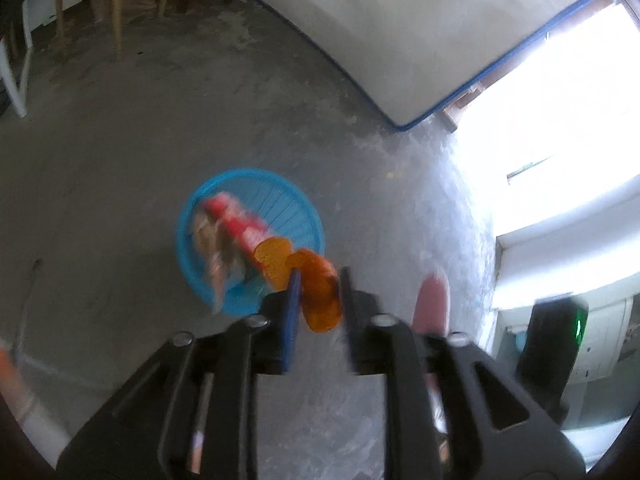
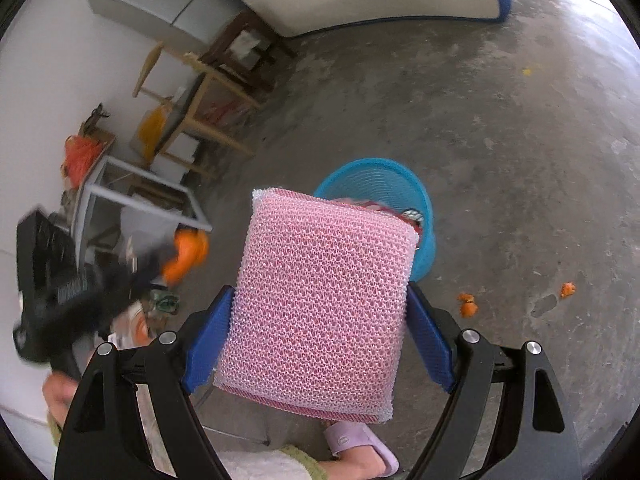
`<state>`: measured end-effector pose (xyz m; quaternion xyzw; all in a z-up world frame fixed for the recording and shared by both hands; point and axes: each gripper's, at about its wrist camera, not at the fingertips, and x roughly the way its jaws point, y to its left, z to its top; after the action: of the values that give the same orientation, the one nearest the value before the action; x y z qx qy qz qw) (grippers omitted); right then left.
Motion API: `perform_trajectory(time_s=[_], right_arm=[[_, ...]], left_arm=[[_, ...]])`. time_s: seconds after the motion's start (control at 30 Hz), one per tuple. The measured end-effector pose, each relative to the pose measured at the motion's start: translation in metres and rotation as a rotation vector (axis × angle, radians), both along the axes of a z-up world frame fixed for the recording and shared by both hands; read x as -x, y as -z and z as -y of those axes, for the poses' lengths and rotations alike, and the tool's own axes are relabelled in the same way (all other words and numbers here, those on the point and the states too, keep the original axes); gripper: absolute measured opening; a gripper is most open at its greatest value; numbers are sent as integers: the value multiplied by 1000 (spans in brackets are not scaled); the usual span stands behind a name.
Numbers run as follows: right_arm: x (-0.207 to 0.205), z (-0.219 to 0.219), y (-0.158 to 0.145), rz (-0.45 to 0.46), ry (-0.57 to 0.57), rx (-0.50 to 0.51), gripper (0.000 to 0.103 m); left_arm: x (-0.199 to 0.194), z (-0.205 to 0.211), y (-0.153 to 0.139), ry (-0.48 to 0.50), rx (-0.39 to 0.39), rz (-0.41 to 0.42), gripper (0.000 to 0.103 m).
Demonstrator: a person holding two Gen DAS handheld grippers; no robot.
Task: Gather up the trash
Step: 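Open both tools over the wastebasket to drop the peel and sponge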
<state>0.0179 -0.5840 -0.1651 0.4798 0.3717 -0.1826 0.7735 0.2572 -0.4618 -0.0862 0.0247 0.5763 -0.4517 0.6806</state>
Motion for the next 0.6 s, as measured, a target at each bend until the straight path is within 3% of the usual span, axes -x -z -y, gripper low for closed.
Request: perform_trajectory(time_s=[0.03, 0.07, 0.1, 0.2, 0.3, 0.47, 0.6], right_arm=[[2, 4, 3, -6, 1, 1, 81], [0, 6, 6, -15, 3, 3, 81], [-1, 9, 9, -22, 2, 5, 81], [-12, 17, 19, -37, -17, 15, 81], [-25, 27, 25, -44, -49, 30, 81], [-82, 42, 37, -57, -178, 78, 81], [-137, 53, 58, -85, -275, 123, 86]], left_arm=[[-6, 8, 4, -3, -2, 11, 61], [-10, 15, 9, -19, -21, 29, 68], [-13, 19, 13, -38, -34, 37, 69], [-19, 12, 24, -58, -28, -37, 69], [-19, -7, 18, -67, -25, -29, 69], [-13, -72, -24, -89, -2, 36, 69], [2, -140, -70, -110, 26, 138, 72]])
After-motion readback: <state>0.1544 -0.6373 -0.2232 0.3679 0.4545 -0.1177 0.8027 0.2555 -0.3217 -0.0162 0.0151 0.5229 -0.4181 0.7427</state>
